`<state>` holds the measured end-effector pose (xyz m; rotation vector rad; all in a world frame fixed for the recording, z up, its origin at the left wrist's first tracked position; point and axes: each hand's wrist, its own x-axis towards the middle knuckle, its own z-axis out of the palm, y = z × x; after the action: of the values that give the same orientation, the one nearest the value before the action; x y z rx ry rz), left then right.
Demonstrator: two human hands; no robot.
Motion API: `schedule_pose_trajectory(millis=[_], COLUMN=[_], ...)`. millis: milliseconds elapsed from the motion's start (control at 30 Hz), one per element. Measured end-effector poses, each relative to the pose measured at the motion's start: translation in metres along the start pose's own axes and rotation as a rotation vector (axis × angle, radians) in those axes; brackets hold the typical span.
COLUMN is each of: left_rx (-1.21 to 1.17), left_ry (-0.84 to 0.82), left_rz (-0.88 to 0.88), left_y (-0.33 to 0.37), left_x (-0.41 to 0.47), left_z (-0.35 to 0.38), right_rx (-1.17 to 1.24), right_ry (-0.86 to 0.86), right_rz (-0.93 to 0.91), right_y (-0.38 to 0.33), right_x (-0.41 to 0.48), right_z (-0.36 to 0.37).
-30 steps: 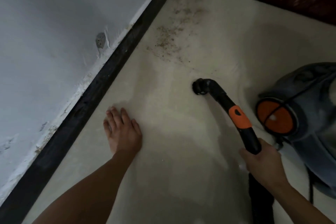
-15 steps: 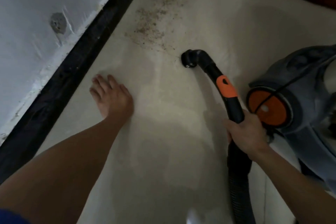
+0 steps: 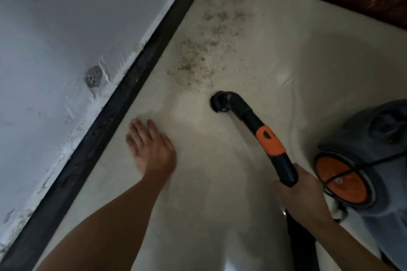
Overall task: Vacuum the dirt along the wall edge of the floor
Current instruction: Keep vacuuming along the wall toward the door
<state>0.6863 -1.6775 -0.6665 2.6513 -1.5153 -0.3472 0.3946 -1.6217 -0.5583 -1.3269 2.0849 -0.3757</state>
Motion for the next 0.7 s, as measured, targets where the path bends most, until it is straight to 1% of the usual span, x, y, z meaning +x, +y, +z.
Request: schedule_pose_trajectory(millis=[67, 167, 267, 333, 467, 533, 600, 700], left_rx=[0.006, -0.002, -0.009, -0.006, -0.01, -0.009, -0.003, -0.004], left_ry=[0.003, 0.005, 0.024, 0.023, 0.004, 0.005, 0.026, 0.027], left_rz=[-0.009, -0.008, -0.009, -0.006, -0.005, -0.002, 0.007, 0.003], left_y=[-0.001, -0.001, -0.001, 0.0, -0.001, -0.002, -0.002, -0.003], left_x=[0.001, 0.002, 0.001, 0.001, 0.001, 0.001, 0.002, 0.002], left_z=[0.0, 0.0, 0.001, 0.001, -0.001, 0.0, 0.001, 0.003], right_rx=[-0.024, -0.002, 0.078, 0.077, 0.057, 0.078, 0.068, 0.065], right_ry=[0.049, 0.114, 0.063, 0.005, -0.11, -0.138, -0.087, 0.006], right_rz=[-0.013, 0.017, -0.026, -0.061, -0.102, -0.088, -0.077, -0.104], right_y=[0.0, -0.013, -0.037, -0.045, -0.028, -0.021, -0.024, -0.048], right_x=[0.022, 0.07, 0.094, 0.082, 0.032, 0.028, 0.046, 0.085], right_z=[-0.009, -0.01, 0.003, 0.011, 0.026, 0.025, 0.021, 0.019])
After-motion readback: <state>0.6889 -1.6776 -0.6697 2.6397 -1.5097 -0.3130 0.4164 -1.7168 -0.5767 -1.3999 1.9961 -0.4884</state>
